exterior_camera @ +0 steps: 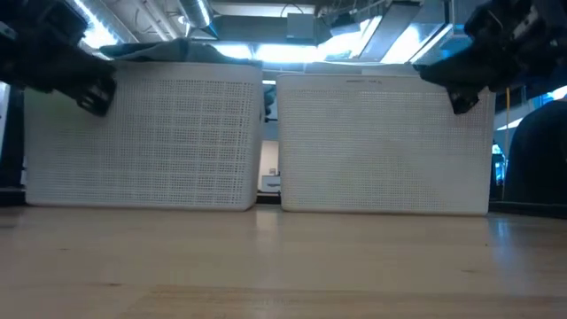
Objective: Sort clothes
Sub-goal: Return to Home Position
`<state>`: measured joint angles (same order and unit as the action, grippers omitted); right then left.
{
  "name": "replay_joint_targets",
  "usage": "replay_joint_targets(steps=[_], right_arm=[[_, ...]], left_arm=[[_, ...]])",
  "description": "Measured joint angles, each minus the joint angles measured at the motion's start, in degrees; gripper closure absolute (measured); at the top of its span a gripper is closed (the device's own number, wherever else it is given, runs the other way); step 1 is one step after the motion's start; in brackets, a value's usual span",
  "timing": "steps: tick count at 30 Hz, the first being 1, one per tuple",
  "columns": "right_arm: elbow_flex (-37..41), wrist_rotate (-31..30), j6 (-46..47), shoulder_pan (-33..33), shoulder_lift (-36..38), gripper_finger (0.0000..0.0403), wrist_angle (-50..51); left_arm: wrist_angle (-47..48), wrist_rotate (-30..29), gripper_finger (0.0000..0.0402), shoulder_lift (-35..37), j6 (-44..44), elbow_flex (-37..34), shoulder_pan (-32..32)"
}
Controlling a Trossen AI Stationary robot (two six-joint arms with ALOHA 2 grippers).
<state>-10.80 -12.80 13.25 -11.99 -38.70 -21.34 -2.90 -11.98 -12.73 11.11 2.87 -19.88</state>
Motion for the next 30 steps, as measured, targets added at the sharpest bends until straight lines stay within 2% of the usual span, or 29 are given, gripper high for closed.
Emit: replay_joint_targets(steps=[5, 8, 14, 20, 30], right_arm=[[5.01, -1.56, 0.01, 0.11, 0.7, 0.0388, -5.5], [7.25, -1.58, 0.15, 0.11, 0.62, 0.0388, -8.1], [9.9, -1.16, 0.35, 0.11, 0.64, 0.0388, -10.97], [10.11, 0.97, 0.15, 0.11, 1.7, 0.0388, -11.25], [10.18, -0.32, -2.38, 0.11, 13.73, 0.0388, 0.01]], left_arm=[[2.44, -9.88, 0.04, -0.02, -0.91, -0.1, 0.0], [2.54, -12.52, 0.04, -0.01, -0.76, -0.1, 0.03], [0.23, -12.56, 0.04, 0.37, 0.96, -1.59, 0.07], [-0.97, -11.31, 0.04, 1.9, -1.16, -2.31, 0.22], [-0.76, -11.46, 0.04, 3.31, -0.86, -2.31, 0.15]])
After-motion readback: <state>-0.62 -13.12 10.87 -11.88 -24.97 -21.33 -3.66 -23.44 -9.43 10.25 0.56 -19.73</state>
